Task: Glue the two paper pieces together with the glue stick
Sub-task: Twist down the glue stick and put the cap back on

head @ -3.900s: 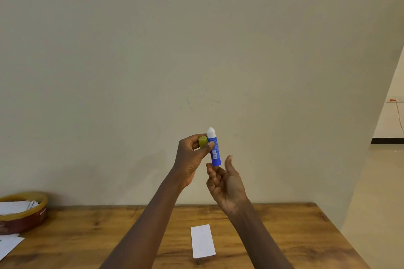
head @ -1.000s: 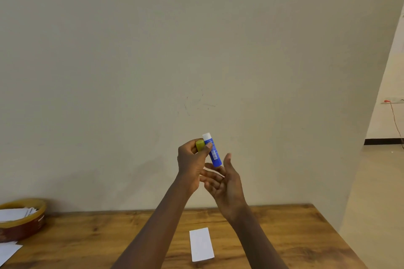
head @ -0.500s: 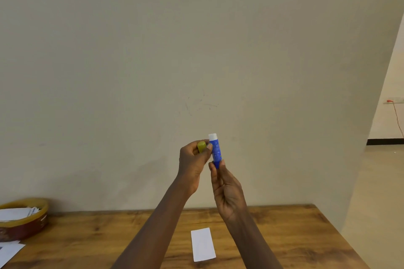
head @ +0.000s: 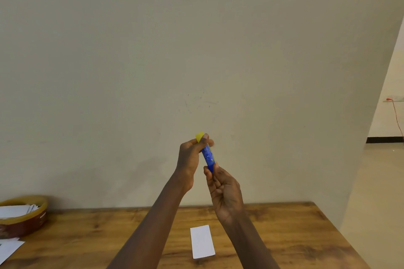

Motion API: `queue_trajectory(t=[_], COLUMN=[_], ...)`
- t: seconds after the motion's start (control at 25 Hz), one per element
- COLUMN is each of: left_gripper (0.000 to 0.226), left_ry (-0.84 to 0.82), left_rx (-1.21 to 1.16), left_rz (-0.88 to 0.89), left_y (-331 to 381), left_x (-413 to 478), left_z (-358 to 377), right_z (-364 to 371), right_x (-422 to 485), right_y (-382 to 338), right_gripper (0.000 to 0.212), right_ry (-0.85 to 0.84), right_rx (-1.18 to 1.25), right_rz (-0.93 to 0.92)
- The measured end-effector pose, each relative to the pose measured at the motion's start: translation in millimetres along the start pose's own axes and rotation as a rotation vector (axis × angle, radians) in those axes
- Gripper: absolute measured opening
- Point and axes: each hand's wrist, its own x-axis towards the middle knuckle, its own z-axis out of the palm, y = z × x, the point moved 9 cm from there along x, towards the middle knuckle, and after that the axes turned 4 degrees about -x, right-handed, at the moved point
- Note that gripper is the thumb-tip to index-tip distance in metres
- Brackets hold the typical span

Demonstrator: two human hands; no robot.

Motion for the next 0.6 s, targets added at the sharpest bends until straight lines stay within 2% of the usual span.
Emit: queue_trajectory(t=[0.28,0.6], left_gripper=[0.031,0.029], left_ry=[0.081,0.049], left_rx=[-0.129,-0.152], left_rz=[0.033,0.009], left_y=[-16,-22], left_x=[2,13], left_z=[-4,-8], right_z=[3,7], right_x=[-3,3], right_y=[6,10], right_gripper=[0.015,0.021], right_ry=[0.075,0.106], right_rx=[-0.042,-0.012], right_rz=[-0.039,-0.031])
